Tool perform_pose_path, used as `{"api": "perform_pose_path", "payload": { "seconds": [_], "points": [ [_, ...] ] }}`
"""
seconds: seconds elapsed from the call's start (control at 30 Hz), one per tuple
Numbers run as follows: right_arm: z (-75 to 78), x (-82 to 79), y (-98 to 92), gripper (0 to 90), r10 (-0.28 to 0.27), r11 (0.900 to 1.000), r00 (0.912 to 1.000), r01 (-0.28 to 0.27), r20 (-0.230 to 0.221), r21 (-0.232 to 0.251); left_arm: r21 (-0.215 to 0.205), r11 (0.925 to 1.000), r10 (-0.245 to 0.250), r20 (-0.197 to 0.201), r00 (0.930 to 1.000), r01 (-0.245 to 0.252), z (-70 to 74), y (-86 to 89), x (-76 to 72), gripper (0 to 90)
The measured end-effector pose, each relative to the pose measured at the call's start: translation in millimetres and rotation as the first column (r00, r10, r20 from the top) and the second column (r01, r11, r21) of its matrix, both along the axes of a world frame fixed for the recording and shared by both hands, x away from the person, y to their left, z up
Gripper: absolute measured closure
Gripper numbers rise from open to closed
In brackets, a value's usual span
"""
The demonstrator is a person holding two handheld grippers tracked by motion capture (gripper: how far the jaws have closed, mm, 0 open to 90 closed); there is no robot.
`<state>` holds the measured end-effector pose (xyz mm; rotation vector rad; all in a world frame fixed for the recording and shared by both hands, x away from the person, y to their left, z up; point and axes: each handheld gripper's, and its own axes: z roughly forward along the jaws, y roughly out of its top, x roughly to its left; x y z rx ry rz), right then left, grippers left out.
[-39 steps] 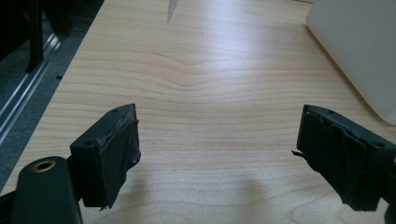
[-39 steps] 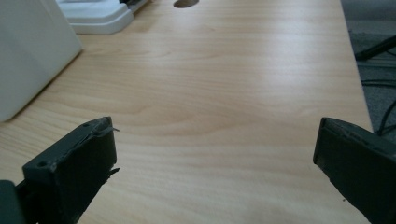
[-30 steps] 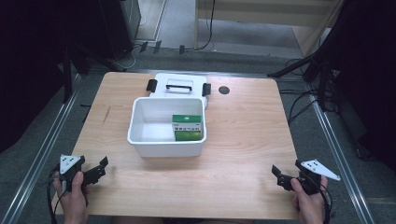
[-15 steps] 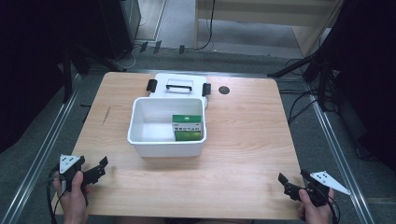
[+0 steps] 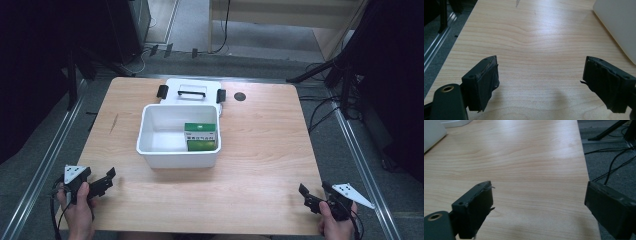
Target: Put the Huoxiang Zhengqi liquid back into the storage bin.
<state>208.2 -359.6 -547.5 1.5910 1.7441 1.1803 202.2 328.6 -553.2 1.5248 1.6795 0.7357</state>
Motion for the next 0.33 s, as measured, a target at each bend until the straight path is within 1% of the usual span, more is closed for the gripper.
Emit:
{"api": "perform_pose_path", "payload": {
  "seconds": [0.03, 0.13, 0.2, 0.33],
  "points": [
    [-0.1, -0.5, 0.1, 12.9, -0.009, 1.0, 0.9999, 0.009, 0.008, 0.0, -0.004, 1.0, -0.001, 0.008, 1.0, 0.001, -0.1, -0.6, -0.9, 14.4],
    [0.0, -1.4, 1.1, 12.9, -0.028, 1.0, 0.9995, 0.028, 0.016, 0.004, -0.013, 0.9998, -0.013, 0.018, 0.9998, 0.013, 0.1, -0.5, -3.4, 14.3],
    [0.0, -1.6, 1.1, 12.9, -0.03, 1.0, 0.9994, 0.03, 0.016, 0.007, -0.012, 0.9998, -0.015, 0.02, 0.9997, 0.015, 0.1, -0.2, -3.9, 14.3],
    [-0.4, -0.2, -1.9, 12.9, -0.029, 0.999, 0.9995, 0.028, 0.009, 0.04, -0.013, 0.9998, -0.016, 0.018, 0.9997, 0.016, 0.1, -0.6, -3.6, 14.3]
  ]
}}
